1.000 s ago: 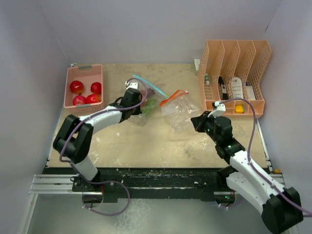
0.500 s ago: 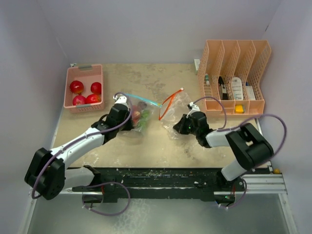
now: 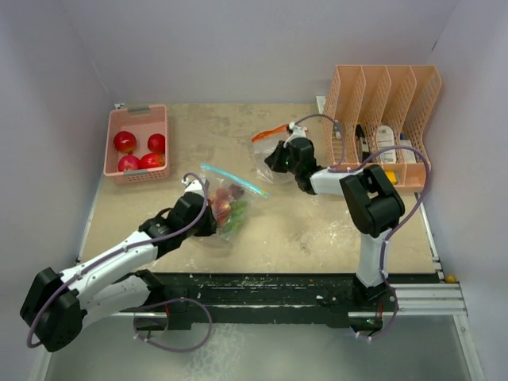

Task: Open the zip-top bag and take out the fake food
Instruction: Adjust the zipper food storage bag at the center of the board.

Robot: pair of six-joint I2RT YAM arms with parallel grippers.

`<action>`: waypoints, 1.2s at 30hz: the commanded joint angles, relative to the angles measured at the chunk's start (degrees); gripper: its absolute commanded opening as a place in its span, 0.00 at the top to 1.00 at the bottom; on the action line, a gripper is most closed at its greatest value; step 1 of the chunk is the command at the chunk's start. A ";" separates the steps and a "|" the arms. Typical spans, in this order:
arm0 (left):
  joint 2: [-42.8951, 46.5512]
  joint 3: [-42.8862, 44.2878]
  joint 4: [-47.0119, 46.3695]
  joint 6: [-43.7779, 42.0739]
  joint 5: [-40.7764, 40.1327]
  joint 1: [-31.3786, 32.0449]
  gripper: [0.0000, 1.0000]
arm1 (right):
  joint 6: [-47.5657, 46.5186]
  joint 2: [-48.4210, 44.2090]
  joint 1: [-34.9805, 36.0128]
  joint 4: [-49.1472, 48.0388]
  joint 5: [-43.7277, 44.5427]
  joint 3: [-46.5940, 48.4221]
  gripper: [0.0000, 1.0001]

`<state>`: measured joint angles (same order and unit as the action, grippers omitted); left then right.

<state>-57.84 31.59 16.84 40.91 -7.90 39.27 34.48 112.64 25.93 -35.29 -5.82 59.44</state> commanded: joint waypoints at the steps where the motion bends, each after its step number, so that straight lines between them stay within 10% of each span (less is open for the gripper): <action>1: 5.70 -2.29 6.08 4.38 -3.42 0.47 0.96 | -4.27 -3.43 -0.07 2.88 1.54 7.06 0.89; 6: 7.90 -4.01 7.59 6.01 -7.48 0.40 0.51 | -4.90 -10.88 4.56 1.75 -0.27 1.09 0.50; 10: 3.04 -2.64 5.75 5.46 -7.43 0.43 0.27 | -1.26 -16.29 6.98 -4.49 -2.26 -12.37 0.41; 26: -0.09 -3.47 0.49 4.79 -4.33 0.47 0.25 | 7.35 -21.71 7.64 -24.65 -7.57 -32.08 0.37; 36: 0.73 -2.84 -0.27 6.11 -4.13 0.50 0.24 | 12.18 -16.05 7.88 -35.42 -12.00 -34.97 0.53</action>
<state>-58.33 27.97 19.31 46.00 -12.27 39.53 44.99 96.95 33.63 -63.22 -15.79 25.52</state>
